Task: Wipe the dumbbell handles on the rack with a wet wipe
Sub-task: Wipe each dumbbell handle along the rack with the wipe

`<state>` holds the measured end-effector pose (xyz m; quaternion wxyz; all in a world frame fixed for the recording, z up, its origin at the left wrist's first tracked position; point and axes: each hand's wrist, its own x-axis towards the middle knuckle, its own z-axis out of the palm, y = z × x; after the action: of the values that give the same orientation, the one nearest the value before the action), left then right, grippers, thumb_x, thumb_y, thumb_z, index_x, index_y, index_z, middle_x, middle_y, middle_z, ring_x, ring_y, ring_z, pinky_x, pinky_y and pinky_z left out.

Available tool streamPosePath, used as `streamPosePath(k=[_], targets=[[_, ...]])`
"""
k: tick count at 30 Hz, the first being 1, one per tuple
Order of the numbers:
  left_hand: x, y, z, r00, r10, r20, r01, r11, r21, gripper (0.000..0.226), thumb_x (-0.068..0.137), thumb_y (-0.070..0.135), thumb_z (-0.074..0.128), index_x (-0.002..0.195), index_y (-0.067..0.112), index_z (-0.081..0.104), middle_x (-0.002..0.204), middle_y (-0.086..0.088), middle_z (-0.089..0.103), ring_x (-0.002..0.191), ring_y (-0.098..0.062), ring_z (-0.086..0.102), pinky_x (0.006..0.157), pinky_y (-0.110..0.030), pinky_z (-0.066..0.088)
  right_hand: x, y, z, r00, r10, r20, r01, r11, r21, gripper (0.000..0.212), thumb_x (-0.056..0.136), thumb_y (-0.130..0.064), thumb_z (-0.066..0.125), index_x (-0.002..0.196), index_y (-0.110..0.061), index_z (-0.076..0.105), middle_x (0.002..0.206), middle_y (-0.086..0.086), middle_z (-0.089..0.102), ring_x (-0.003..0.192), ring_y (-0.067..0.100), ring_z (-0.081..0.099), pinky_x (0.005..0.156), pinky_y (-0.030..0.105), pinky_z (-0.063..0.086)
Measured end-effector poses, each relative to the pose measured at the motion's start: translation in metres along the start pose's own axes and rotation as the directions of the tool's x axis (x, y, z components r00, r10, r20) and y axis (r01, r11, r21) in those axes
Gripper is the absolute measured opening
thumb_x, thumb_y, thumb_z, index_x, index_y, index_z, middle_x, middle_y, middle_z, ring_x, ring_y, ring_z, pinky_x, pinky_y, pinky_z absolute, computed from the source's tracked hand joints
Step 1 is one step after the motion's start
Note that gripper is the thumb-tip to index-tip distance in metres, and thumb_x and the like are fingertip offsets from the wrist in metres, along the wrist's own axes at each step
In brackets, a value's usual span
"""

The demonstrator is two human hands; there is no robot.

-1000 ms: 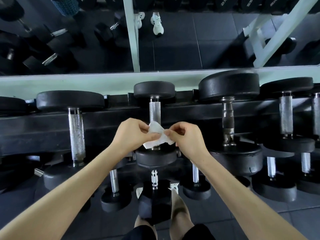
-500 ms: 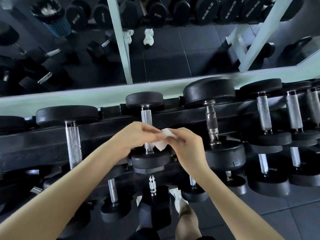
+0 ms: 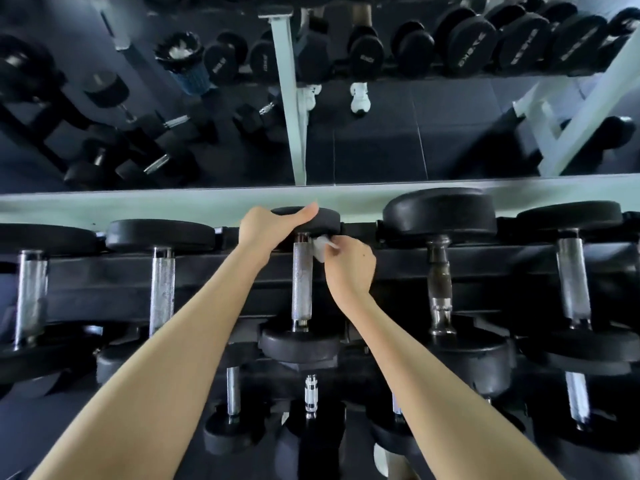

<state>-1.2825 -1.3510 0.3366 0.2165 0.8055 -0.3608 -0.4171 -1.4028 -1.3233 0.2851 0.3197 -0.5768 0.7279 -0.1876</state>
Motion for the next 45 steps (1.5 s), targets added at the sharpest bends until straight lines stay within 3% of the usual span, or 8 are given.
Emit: streamPosePath(k=[7, 13, 21, 27, 32, 34, 39, 45], targets=[[0.018, -0.019, -0.026, 0.988, -0.043, 0.148, 0.056, 0.995, -0.082, 0.081, 0.04, 0.073, 0.076, 0.094, 0.013, 0.063, 0.099, 0.006, 0.064, 0.094, -0.017, 0.063, 0.099, -0.04, 0.045, -0.018, 0.015, 0.026, 0.975, -0.096, 0.201, -0.012, 0.878, 0.479, 0.027, 0.093, -0.013, 0.057, 0.075, 0.004, 0.068, 0.059, 0.005, 0.053, 0.058, 0.009, 0.037, 0.056, 0.026, 0.032], [0.021, -0.022, -0.031, 0.983, -0.017, 0.185, 0.045, 0.987, -0.152, 0.092, 0.031, 0.074, 0.078, 0.098, 0.013, 0.063, 0.105, 0.006, 0.063, 0.093, -0.018, 0.066, 0.098, -0.039, 0.047, -0.041, 0.031, 0.022, 0.919, -0.151, 0.364, 0.008, 0.931, 0.366, 0.056, 0.089, -0.004, 0.057, 0.047, -0.014, 0.022, 0.043, -0.01, 0.017, 0.042, 0.008, 0.017, 0.048, 0.023, 0.019], [0.023, -0.022, -0.029, 0.98, 0.007, 0.2, 0.013, 0.995, -0.1, 0.079, 0.059, 0.071, 0.071, 0.108, 0.01, 0.06, 0.111, 0.003, 0.059, 0.1, -0.02, 0.06, 0.081, -0.031, 0.039, -0.065, 0.018, -0.023, 0.879, -0.178, 0.443, 0.084, 0.971, 0.223, 0.046, 0.085, -0.012, 0.061, 0.041, -0.011, 0.046, 0.051, 0.004, 0.025, 0.049, 0.01, 0.019, 0.048, 0.024, 0.017], [0.007, -0.006, -0.023, 0.98, 0.0, 0.201, -0.015, 0.997, 0.073, 0.1, 0.062, 0.075, 0.064, 0.13, 0.002, 0.048, 0.128, -0.012, 0.055, 0.117, -0.03, 0.051, 0.087, -0.036, 0.04, -0.088, 0.028, -0.095, 0.922, 0.028, 0.387, -0.262, 0.782, 0.565, 0.015, 0.081, 0.001, 0.061, 0.084, -0.007, 0.073, 0.078, 0.01, 0.071, 0.073, 0.013, 0.067, 0.073, 0.026, 0.058], [-0.055, 0.014, 0.001, 0.854, 0.459, -0.246, -0.399, 0.88, 0.256, 0.052, 0.086, 0.044, 0.06, 0.126, 0.011, 0.052, 0.113, -0.006, 0.06, 0.105, -0.021, 0.054, 0.081, -0.027, 0.036, -0.092, 0.06, -0.15, 0.916, 0.078, 0.394, -0.349, 0.642, 0.682, 0.017, 0.083, 0.003, 0.064, 0.1, -0.001, 0.067, 0.094, 0.016, 0.069, 0.076, 0.016, 0.068, 0.066, 0.025, 0.056], [-0.091, 0.02, 0.024, 0.804, 0.557, -0.206, -0.536, 0.83, 0.153, 0.025, 0.086, 0.033, 0.062, 0.107, 0.019, 0.062, 0.094, 0.002, 0.065, 0.087, -0.013, 0.058, 0.077, -0.025, 0.041, -0.083, 0.077, -0.171, 0.923, 0.078, 0.376, -0.337, 0.636, 0.695, 0.019, 0.082, 0.005, 0.064, 0.098, -0.003, 0.064, 0.091, 0.014, 0.067, 0.073, 0.02, 0.068, 0.065, 0.029, 0.058], [-0.147, 0.034, 0.106, 0.796, 0.511, 0.324, -0.517, 0.853, -0.075, 0.019, 0.081, 0.016, 0.071, 0.097, 0.026, 0.069, 0.09, 0.012, 0.07, 0.08, 0.001, 0.064, 0.076, -0.011, 0.047, -0.046, 0.125, -0.211, 0.895, 0.042, 0.444, -0.352, 0.678, 0.645, 0.014, 0.082, 0.002, 0.066, 0.087, -0.01, 0.062, 0.08, 0.006, 0.065, 0.069, 0.016, 0.065, 0.062, 0.029, 0.058], [-0.145, 0.027, 0.161, 0.945, 0.315, 0.081, -0.305, 0.945, -0.117, 0.013, 0.074, 0.013, 0.076, 0.081, 0.023, 0.072, 0.07, 0.007, 0.069, 0.064, -0.002, 0.06, 0.065, -0.02, 0.048, -0.006, 0.153, -0.205, 0.86, -0.028, 0.51, -0.318, 0.752, 0.577, 0.005, 0.086, -0.01, 0.065, 0.089, -0.014, 0.068, 0.076, 0.001, 0.07, 0.069, 0.013, 0.068, 0.058, 0.025, 0.056]])
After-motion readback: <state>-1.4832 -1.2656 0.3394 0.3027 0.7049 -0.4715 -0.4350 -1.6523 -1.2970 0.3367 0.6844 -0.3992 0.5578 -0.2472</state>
